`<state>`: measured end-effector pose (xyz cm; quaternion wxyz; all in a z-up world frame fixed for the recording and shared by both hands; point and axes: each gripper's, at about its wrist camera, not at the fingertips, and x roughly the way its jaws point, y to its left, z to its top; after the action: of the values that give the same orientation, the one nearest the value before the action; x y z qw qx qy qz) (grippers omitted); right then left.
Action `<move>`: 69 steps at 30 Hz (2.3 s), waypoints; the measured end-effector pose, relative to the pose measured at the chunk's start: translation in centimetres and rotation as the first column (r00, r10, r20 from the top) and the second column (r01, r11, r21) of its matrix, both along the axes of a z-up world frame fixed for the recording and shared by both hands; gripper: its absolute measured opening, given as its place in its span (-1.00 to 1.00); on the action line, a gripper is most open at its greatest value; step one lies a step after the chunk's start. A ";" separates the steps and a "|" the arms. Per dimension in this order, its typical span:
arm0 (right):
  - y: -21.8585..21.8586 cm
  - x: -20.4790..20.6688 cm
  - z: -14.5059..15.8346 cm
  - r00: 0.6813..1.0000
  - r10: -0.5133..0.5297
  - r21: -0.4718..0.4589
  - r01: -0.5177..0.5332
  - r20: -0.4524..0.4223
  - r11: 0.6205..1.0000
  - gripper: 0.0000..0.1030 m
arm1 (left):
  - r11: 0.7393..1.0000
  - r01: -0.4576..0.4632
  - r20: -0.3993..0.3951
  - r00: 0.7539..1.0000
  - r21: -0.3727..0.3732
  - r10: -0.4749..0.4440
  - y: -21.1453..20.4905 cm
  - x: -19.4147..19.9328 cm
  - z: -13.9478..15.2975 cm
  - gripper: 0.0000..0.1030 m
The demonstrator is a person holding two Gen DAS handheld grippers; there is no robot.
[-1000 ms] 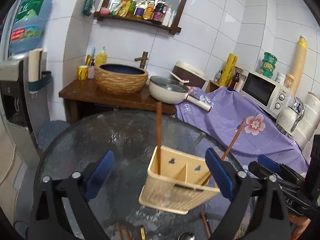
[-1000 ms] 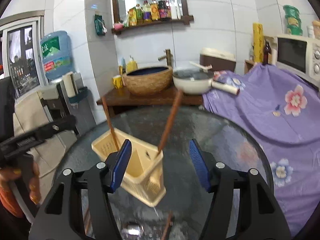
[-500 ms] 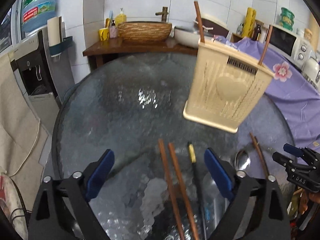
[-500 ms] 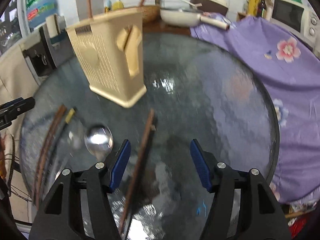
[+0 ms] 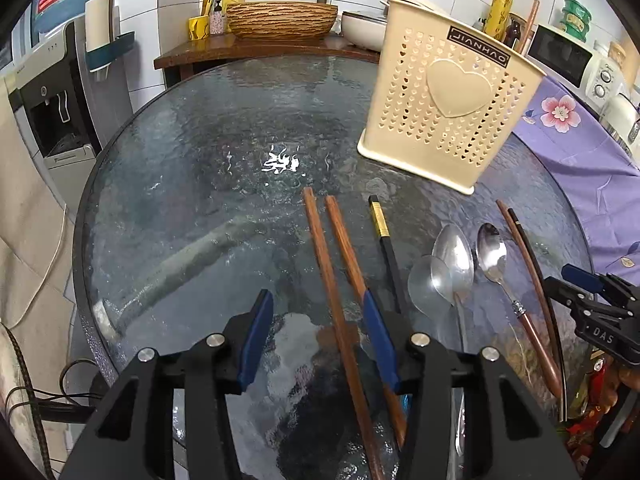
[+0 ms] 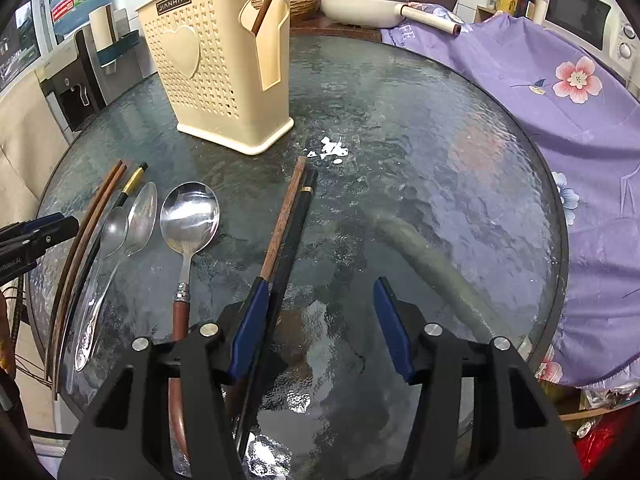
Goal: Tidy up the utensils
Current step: 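Grasp a wooden chopstick with the left tool while the right grasps a black chopstick, then lift both held chopsticks and carry them above the utensil holder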
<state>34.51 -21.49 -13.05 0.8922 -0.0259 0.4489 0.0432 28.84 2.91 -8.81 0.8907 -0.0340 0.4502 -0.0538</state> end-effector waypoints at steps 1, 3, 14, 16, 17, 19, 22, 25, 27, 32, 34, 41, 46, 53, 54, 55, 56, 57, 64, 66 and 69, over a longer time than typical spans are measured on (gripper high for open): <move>0.0 0.1 -0.1 1.000 -0.001 -0.002 0.001 -0.007 1.000 0.01 | 1.000 0.003 -0.002 1.000 0.002 -0.003 -0.2 -0.1 -0.1 -0.11; -0.2 0.2 -0.3 1.000 -0.015 0.001 0.015 -0.013 1.000 -0.02 | 1.000 0.009 -0.007 1.000 0.001 -0.009 -0.4 0.0 -0.2 -0.16; -0.3 1.1 -0.1 1.000 -0.019 -0.005 0.019 -0.014 1.000 -0.16 | 0.999 0.015 -0.031 0.999 0.029 -0.014 -0.8 0.6 -0.9 -0.37; -0.1 1.6 0.0 1.000 -0.018 -0.007 0.017 -0.021 1.000 -0.18 | 0.999 0.017 -0.030 0.999 0.040 -0.016 -1.0 1.1 -0.9 -0.43; 0.0 1.9 0.1 1.000 -0.016 -0.009 0.016 -0.024 1.000 -0.20 | 0.999 0.018 -0.032 0.999 0.039 -0.017 -1.1 1.3 -0.8 -0.43; 0.3 2.4 0.1 0.999 -0.010 -0.013 0.010 -0.035 1.000 -0.21 | 0.999 0.023 -0.040 0.999 0.045 -0.021 -1.4 2.1 -0.8 -0.43; 0.4 3.5 0.2 0.999 -0.005 0.000 0.005 -0.050 1.000 -0.22 | 0.997 0.035 -0.054 0.998 0.063 -0.031 -2.1 3.4 -0.7 -0.46; 0.6 4.6 0.4 0.998 -0.003 -0.005 0.003 -0.070 1.000 -0.29 | 0.995 0.045 -0.062 0.997 0.090 -0.039 -2.7 4.5 -0.8 -0.53; 0.9 5.5 0.5 0.997 -0.001 -0.003 0.000 -0.077 1.000 -0.35 | 0.994 0.045 -0.064 0.997 0.096 -0.039 -3.0 5.2 -0.7 -0.58; 1.2 7.2 0.6 0.997 -0.014 -0.004 0.013 -0.073 1.000 -0.55 | 0.993 0.035 -0.049 0.998 0.114 -0.029 -3.0 6.2 -0.8 -0.71; 1.4 7.9 0.7 0.997 -0.012 -0.004 0.012 -0.071 1.000 -0.64 | 0.990 0.031 -0.043 0.999 0.135 -0.025 -3.1 6.5 -0.9 -0.75; 1.5 9.1 0.7 0.997 -0.006 -0.002 0.006 -0.075 1.000 -0.81 | 0.994 0.026 -0.050 0.999 0.110 -0.020 -2.4 7.2 -0.9 -0.83; 1.9 9.0 0.6 0.998 -0.014 -0.022 0.012 -0.059 1.000 -0.84 | 0.995 0.014 -0.048 0.999 0.103 -0.009 -2.4 7.3 -1.0 -0.84; 2.4 8.3 0.5 0.999 -0.005 -0.019 0.004 -0.048 1.000 -0.85 | 0.996 0.010 -0.043 0.999 0.084 -0.007 -2.3 7.2 -1.0 -0.85; 2.4 8.3 0.5 0.999 -0.005 -0.020 0.004 -0.046 1.000 -0.85 | 0.997 0.010 -0.044 0.999 0.075 -0.006 -2.1 7.3 -1.0 -0.86; 2.4 8.3 0.5 0.999 -0.005 -0.021 0.004 -0.042 1.000 -0.85 | 0.997 0.010 -0.044 0.999 0.072 -0.007 -2.0 7.4 -1.0 -0.86; 2.4 8.4 0.5 0.999 -0.005 -0.023 0.005 -0.038 1.000 -0.85 | 0.998 0.009 -0.044 0.999 0.065 -0.006 -2.0 7.4 -1.0 -0.86; 2.4 8.4 0.5 0.999 -0.006 -0.023 0.005 -0.035 1.000 -0.85 | 0.998 0.008 -0.044 0.999 0.062 -0.006 -2.0 7.4 -1.0 -0.86; 1.8 8.5 0.7 1.000 -0.005 0.020 0.006 -0.016 1.000 -0.85 | 1.000 0.017 -0.037 0.999 0.015 -0.016 -1.6 7.9 -0.9 -0.87; 1.4 8.6 0.9 1.000 -0.006 0.039 0.007 -0.008 0.999 -0.85 | 1.000 0.016 -0.028 0.999 0.015 -0.016 -1.7 7.9 -0.6 -0.87; 0.6 8.7 1.4 1.000 -0.013 0.061 0.012 0.008 0.998 -0.85 | 1.000 0.016 -0.011 1.000 0.008 -0.015 -1.7 7.9 -0.1 -0.87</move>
<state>43.21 -20.87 -11.69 0.8947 0.0040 0.4438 0.0512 36.79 1.22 -8.86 0.8878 -0.0274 0.4556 -0.0588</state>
